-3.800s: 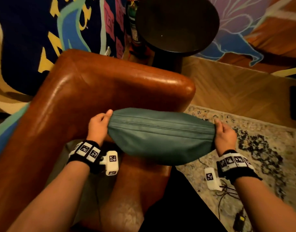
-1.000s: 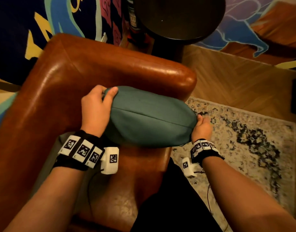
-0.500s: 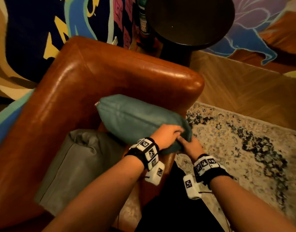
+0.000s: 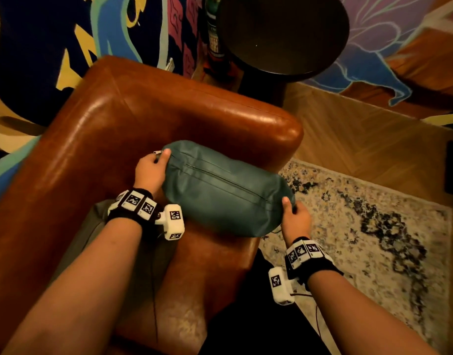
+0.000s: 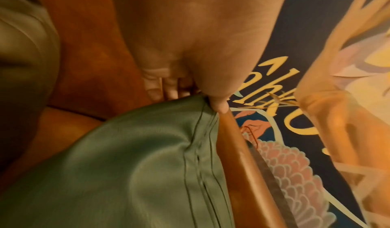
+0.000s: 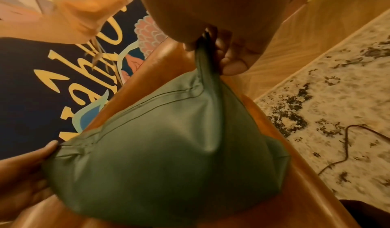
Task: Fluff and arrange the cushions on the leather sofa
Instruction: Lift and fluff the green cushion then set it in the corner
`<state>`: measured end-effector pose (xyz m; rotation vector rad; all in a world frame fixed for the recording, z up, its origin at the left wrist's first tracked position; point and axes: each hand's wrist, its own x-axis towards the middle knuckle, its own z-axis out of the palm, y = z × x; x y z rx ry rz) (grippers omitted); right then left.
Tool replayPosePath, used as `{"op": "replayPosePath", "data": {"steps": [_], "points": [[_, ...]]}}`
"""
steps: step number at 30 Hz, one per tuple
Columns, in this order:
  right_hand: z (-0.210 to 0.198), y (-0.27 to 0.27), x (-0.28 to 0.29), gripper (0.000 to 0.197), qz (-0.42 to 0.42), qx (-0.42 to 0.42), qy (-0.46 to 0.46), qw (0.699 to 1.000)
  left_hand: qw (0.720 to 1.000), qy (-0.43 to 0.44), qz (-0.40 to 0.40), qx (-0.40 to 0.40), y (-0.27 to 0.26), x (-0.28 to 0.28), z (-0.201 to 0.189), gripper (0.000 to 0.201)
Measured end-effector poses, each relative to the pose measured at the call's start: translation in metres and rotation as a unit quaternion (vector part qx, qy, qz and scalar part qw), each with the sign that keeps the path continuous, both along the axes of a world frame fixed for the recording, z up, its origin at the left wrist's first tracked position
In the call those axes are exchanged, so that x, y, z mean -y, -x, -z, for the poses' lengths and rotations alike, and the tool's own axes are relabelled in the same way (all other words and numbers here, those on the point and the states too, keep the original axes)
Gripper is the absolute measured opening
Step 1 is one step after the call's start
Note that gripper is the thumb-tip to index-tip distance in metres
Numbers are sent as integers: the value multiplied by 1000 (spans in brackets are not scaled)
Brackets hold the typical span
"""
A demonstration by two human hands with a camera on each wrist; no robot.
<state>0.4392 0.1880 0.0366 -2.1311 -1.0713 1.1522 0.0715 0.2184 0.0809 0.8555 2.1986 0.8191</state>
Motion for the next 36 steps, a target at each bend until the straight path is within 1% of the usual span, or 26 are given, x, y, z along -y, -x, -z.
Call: {"op": "replayPosePath", "data": {"steps": [2, 4, 6, 7, 8, 9, 10, 11, 12, 13, 14, 15, 16, 18, 19, 20, 21, 22, 23, 24, 25, 27, 28, 31, 34, 36], "points": [[1, -15, -2, 43, -11, 31, 5, 999, 999, -38, -6, -1, 1, 5, -10, 35], [6, -36, -1, 47, -25, 50, 23, 998, 995, -86, -39, 43, 0, 9, -24, 21], [6, -43, -4, 44, -41, 88, 37, 995, 989, -123, -57, 59, -12, 11, -44, 22], [4, -40, -7, 42, -34, 102, 42, 993, 986, -143, -56, 58, -22, 11, -56, 25], [2, -34, -9, 52, -28, 100, 42, 994, 985, -161, -43, 47, -33, 10, -68, 26], [-1, -26, -12, 79, -36, 91, 32, 995, 985, -172, -13, 24, -47, 7, -82, 26], [-7, -18, -13, 107, -67, 71, 7, 995, 984, -177, 32, -3, -64, 4, -95, 24], [-14, -6, -14, 125, -125, 46, -31, 991, 980, -179, 84, -29, -82, 2, -105, 22], [-26, 6, -14, 132, -192, 15, -72, 979, 973, -177, 137, -53, -102, 0, -110, 22], [-36, 21, -13, 133, -246, -11, -109, 963, 964, -169, 191, -80, -122, -1, -110, 22], [-46, 39, -13, 131, -283, -35, -143, 948, 952, -157, 241, -108, -140, -2, -105, 22], [-54, 53, -13, 125, -283, -50, -166, 943, 941, -138, 285, -122, -158, -2, -98, 22], [-60, 67, -17, 114, -252, -66, -173, 950, 933, -115, 322, -115, -170, -1, -89, 21], [-61, 79, -23, 84, -165, -64, -140, 974, 927, -63, 365, -58, -180, 5, -67, 22], [-57, 79, -25, 69, -123, -44, -123, 984, 927, -34, 370, -41, -176, 8, -54, 26], [-53, 76, -27, 55, -90, -25, -119, 989, 933, -12, 357, -50, -165, 10, -43, 30], [-50, 70, -29, 44, -64, -10, -121, 990, 944, -2, 320, -81, -151, 11, -33, 32], [-49, 64, -30, 40, -43, -8, -120, 992, 958, 6, 259, -121, -133, 12, -24, 32], [-48, 58, -30, 39, -26, -14, -113, 993, 971, 12, 190, -141, -113, 13, -16, 29], [-45, 50, -29, 40, -14, -15, -106, 994, 982, 21, 135, -133, -93, 14, -9, 27], [-42, 43, -28, 40, -7, -6, -100, 995, 989, 33, 97, -107, -76, 14, -2, 25], [-35, 32, -23, 43, 8, 7, -94, 996, 994, 85, 64, -41, -55, 14, 13, 27], [-33, 28, -22, 44, 25, 9, -87, 996, 992, 112, 62, -17, -52, 12, 18, 28], [-28, 22, -19, 42, 74, -1, -67, 995, 980, 179, 91, 9, -59, 10, 34, 27], [-27, 21, -21, 39, 88, -14, -56, 994, 972, 215, 98, 13, -62, 12, 49, 43], [-26, 20, -21, 39, 96, -22, -52, 994, 961, 243, 128, 11, -60, 15, 58, 52]]}}
